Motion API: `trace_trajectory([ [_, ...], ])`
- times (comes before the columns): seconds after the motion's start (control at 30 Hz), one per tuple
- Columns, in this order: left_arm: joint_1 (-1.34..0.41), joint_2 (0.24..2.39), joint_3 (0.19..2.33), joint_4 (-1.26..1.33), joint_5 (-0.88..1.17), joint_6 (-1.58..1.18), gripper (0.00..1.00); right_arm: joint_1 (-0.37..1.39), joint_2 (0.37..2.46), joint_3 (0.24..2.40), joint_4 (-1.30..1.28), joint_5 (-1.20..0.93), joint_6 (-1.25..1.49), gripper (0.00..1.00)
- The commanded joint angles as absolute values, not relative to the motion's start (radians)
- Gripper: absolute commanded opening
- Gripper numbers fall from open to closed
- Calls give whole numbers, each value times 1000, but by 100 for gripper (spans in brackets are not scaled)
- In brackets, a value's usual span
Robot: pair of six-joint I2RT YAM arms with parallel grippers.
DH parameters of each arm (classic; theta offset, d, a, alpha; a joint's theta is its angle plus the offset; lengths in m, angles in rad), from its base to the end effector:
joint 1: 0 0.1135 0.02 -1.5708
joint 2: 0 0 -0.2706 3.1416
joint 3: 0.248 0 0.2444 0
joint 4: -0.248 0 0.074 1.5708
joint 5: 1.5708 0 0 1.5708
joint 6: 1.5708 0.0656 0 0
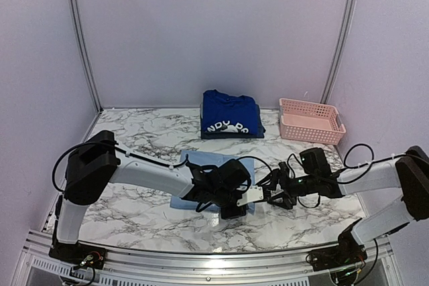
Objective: Fold and stack the mixed laundry pile
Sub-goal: Pick up the square-folded shirt from the center of the board, then pass from the left arm to the right
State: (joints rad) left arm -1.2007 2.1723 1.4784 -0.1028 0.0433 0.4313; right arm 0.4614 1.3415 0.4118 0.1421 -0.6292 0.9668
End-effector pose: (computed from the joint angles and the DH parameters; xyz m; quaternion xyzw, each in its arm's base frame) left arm 0.1750 -0.4590 0.1314 0.6800 0.6284 -0.1602 0.3423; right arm 0.1958 0.1405 0.1330 0.1054 0.8805 0.4538 0.0869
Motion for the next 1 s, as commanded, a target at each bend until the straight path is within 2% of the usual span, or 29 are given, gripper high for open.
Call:
trace_trajectory([
  [0.0, -1201, 2109, 1497, -106, 124, 370, 0, 455, 1422, 408, 269, -688, 1016, 94],
  [0.33, -1203, 1999, 1413, -20, 168, 295, 0, 476, 1675, 444, 577, -736, 1184, 94],
  [0.47, -1204, 1967, 1366, 31, 193, 285, 0, 495, 1757, 454, 734, -749, 1292, 88],
  [0.63, -1216, 1946, 1334, 55, 234, 288, 0, 518, 1866, 523, 763, -743, 1317, 80],
  [0.87, -1223, 1936, 1304, 84, 223, 292, 0, 537, 1965, 563, 796, -745, 1318, 58],
  [0.97, -1219, 1917, 1288, 106, 193, 279, 0, 538, 1954, 553, 802, -744, 1315, 30],
])
